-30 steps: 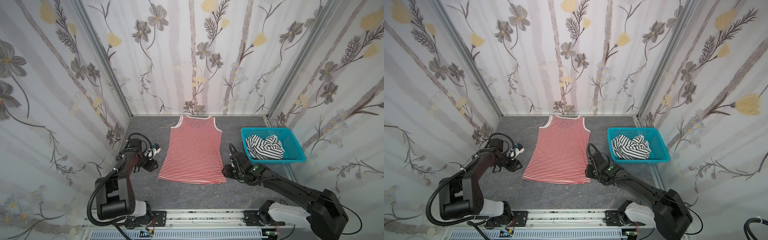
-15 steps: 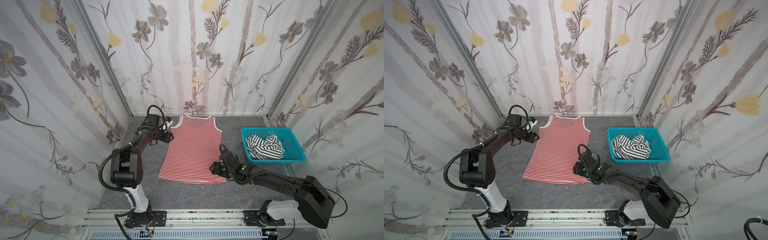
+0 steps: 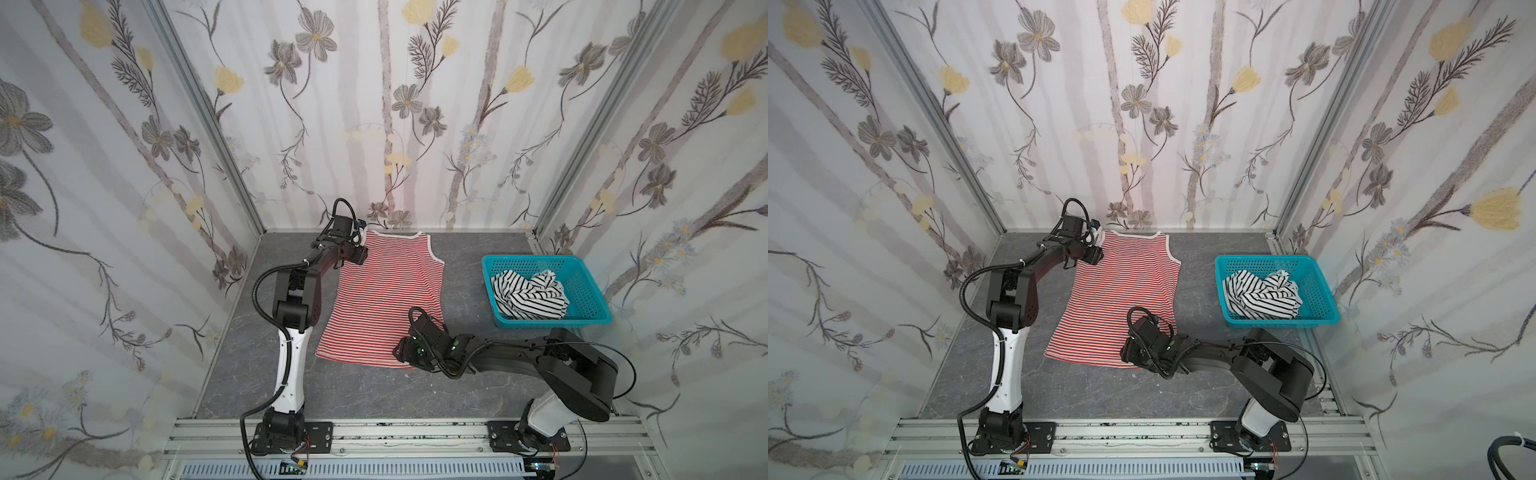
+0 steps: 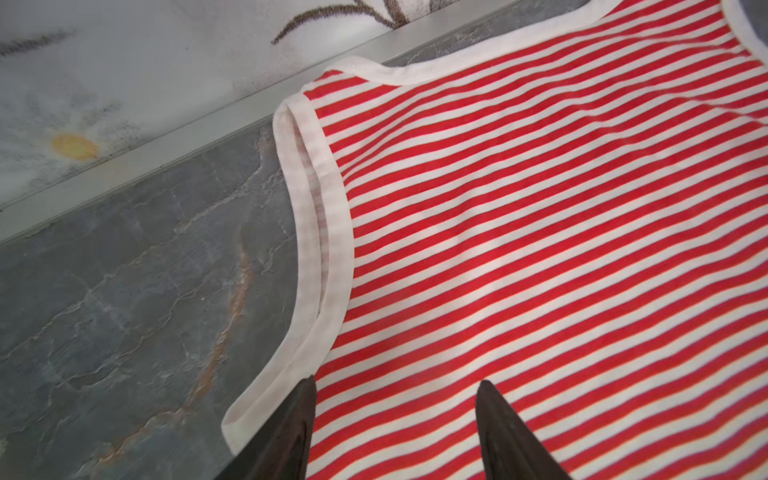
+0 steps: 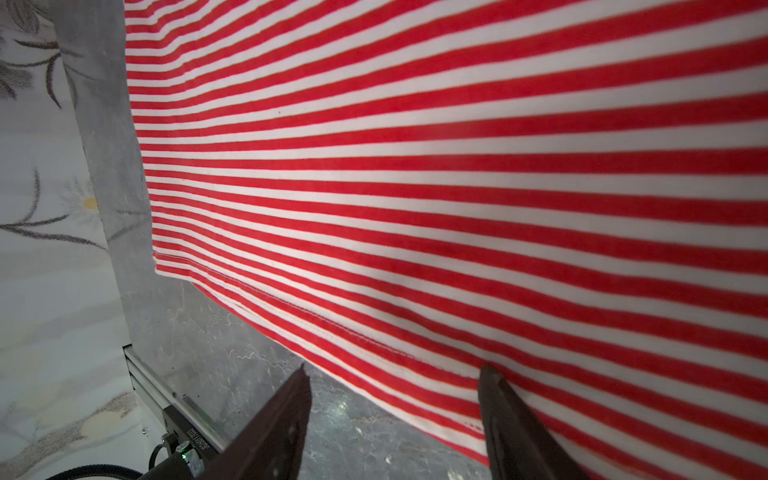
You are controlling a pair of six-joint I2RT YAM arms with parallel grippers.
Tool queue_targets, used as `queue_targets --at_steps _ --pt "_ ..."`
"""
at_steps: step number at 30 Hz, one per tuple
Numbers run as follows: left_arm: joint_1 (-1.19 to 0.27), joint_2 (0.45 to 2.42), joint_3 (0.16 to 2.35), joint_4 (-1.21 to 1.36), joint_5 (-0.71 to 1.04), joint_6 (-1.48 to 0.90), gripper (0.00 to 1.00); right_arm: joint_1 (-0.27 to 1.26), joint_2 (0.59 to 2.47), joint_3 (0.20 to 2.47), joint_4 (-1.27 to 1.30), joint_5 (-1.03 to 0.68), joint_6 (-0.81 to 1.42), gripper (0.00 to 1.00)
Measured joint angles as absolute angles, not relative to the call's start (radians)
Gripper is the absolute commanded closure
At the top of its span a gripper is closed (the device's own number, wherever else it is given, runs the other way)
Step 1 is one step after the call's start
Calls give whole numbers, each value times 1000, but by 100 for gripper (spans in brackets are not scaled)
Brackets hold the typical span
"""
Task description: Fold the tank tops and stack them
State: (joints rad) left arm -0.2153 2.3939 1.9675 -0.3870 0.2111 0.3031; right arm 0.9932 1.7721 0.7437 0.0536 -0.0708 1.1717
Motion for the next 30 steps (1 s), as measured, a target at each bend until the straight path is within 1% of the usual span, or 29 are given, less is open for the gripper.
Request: queue_targets --at_steps 7,20,30 --pt "-240 2436 1951 -378 159 320 37 996 1771 731 78 -64 1185 34" --pt "-218 2381 1831 -283 88 372 37 962 1707 645 110 -67 1176 34" --pt "-153 2270 1673 -286 62 379 38 833 1631 612 15 -53 1077 33"
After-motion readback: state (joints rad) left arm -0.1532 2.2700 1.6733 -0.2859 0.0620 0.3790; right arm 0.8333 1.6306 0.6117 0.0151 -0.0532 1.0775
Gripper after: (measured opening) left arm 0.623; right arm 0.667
